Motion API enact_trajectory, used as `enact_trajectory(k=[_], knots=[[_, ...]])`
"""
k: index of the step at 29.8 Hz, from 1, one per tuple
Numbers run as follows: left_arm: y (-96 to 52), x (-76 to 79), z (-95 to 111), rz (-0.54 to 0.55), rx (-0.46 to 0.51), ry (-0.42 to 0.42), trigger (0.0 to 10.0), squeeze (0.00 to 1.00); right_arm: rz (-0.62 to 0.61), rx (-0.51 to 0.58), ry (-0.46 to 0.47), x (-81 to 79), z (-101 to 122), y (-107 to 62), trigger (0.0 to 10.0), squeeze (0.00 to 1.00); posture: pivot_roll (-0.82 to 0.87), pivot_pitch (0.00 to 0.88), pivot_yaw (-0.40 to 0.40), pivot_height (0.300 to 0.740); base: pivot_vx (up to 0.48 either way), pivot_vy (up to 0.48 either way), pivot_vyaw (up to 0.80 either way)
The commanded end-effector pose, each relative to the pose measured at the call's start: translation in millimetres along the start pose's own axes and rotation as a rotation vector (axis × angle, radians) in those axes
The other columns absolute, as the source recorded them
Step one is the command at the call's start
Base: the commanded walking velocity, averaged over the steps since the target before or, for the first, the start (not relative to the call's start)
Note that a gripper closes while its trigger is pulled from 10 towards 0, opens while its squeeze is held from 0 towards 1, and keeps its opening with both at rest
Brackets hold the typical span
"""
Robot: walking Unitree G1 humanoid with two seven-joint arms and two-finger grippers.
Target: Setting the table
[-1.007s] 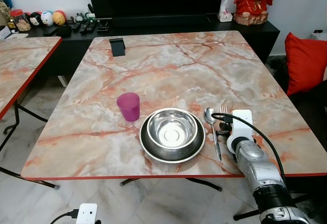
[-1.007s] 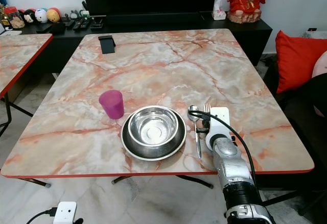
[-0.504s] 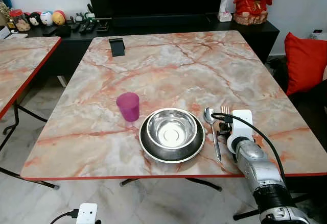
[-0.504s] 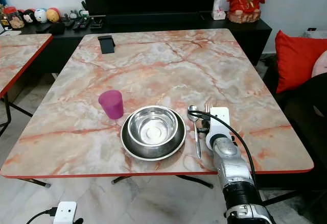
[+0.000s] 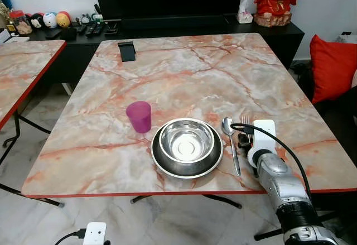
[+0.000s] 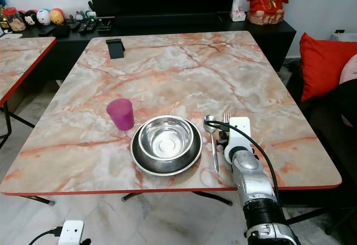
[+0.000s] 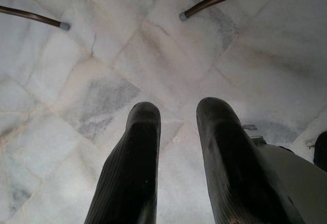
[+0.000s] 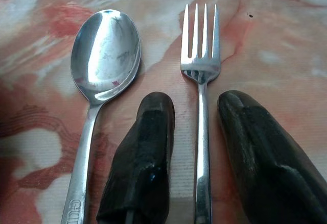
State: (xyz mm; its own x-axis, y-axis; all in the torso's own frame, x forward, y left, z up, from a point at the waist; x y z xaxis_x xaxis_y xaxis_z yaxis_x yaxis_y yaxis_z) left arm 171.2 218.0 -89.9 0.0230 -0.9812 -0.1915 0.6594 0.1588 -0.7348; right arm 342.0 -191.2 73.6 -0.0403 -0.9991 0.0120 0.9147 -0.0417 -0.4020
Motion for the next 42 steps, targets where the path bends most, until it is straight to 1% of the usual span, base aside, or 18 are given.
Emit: enact_trajectory(k=[1,5,21,27,32,35,36,38,42], knots=[[0.0,-1.7,-1.5,-0.005,-0.013,0.02,10.0,0.0,0.017,-0.004,0.005,-7.5,3.2,1.8,10.0,0.0,-0.07,0.015,0.049,0.74,0.0,0.0,0.0],[0.4,-2.0,-0.7,-0.004,-0.014,0.02,10.0,0.0,0.014,0.014,0.008,-6.5,9.7,1.2,10.0,0.0,-0.07,0.013,0.05,0.74,0.0,0.0,0.0],[0.5,0.2,-0.4,-0.008,-0.014,0.018,10.0,0.0,0.005,0.043,0.008,-4.2,19.9,-0.2,10.0,0.0,-0.07,0.012,0.051,0.74,0.0,0.0,0.0],[0.3,0.3,-1.2,-0.009,-0.018,0.017,10.0,0.0,-0.017,0.072,-0.008,-0.6,28.9,-1.8,10.0,0.0,-0.07,0.017,0.051,0.74,0.0,0.0,0.0],[0.3,0.2,-1.5,-0.01,-0.019,0.015,10.0,0.0,-0.023,0.077,-0.013,0.7,31.7,-2.6,10.0,0.0,-0.08,0.018,0.051,0.74,0.0,0.0,0.0],[0.3,0.0,-1.3,-0.011,-0.019,0.014,10.0,0.0,-0.083,0.127,-0.019,10.7,42.3,-4.9,10.0,0.0,-0.08,0.02,0.053,0.74,0.0,0.0,0.0],[0.3,-0.1,-1.3,-0.011,-0.019,0.015,10.0,0.0,-0.125,0.153,-0.008,18.4,48.1,-5.5,10.0,0.0,-0.08,0.021,0.053,0.74,0.0,0.0,0.0],[0.3,0.0,-1.4,-0.011,-0.019,0.015,10.0,0.0,-0.143,0.157,-0.001,22.0,49.7,-5.7,10.0,0.0,-0.08,0.021,0.053,0.74,0.0,0.0,0.0],[0.1,-0.3,-2.1,-0.011,-0.022,0.016,10.0,0.0,-0.181,0.131,-0.016,36.4,47.2,-3.6,10.0,0.0,-0.08,0.021,0.053,0.74,0.0,0.0,0.0]])
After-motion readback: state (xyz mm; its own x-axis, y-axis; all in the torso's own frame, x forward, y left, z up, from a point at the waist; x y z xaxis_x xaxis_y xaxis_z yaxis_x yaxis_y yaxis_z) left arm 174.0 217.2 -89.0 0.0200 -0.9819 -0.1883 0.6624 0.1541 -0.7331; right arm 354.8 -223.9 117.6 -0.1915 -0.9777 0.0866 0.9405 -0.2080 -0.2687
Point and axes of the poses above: a point about 5 cm out from each wrist's last joint towards the gripper, its own y axis pointing out of the wrist towards the gripper, its own z axis along the axis of the wrist's last joint, x = y × z, the point moved 1 cm from there along y, pointing out of the wrist towards the gripper, and after that the axes turned 3 degrees about y, right-handed, at the moved point
